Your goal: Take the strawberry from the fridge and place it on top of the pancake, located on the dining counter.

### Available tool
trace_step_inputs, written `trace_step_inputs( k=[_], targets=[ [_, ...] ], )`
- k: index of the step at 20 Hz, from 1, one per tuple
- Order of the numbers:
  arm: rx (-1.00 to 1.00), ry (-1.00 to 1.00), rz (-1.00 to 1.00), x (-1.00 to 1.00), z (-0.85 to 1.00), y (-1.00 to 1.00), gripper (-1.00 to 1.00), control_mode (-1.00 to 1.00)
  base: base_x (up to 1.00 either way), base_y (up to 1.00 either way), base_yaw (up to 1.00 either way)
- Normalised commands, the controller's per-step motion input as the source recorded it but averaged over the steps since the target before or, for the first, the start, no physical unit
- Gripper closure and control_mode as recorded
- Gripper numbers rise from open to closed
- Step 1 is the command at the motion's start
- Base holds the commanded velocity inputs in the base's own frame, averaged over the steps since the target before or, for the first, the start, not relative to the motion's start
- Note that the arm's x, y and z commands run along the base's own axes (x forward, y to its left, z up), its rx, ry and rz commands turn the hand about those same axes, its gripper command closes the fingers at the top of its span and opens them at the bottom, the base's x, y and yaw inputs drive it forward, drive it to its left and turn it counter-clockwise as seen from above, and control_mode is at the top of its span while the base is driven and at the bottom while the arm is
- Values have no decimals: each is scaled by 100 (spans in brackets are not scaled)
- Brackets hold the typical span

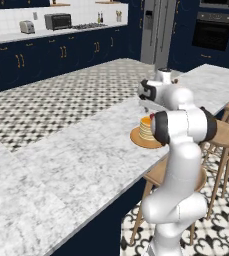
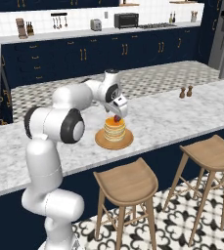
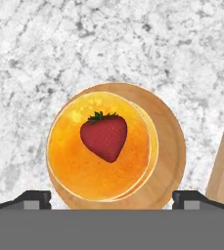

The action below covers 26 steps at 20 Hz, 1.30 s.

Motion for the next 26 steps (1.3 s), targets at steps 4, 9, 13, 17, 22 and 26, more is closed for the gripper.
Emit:
trace_step_inputs(
  k=[4,9,13,17,22,26],
  targets=[
    [4,0,-5,-51,25,-14,-100,-100,0,0,0],
    [6,-1,-7,-66,0,-37,-100,-100,0,0,0],
    [8,-3,-9,-73,0,-48,-100,-100,0,0,0],
    [7,-3,-10,-78,-5,-48,-100,-100,0,0,0],
    [2,-1,-4,-44,-4,-18,-100,-100,0,0,0],
    [0,0,0,-13,-1,0,-100,-100,0,0,0]
  ],
)
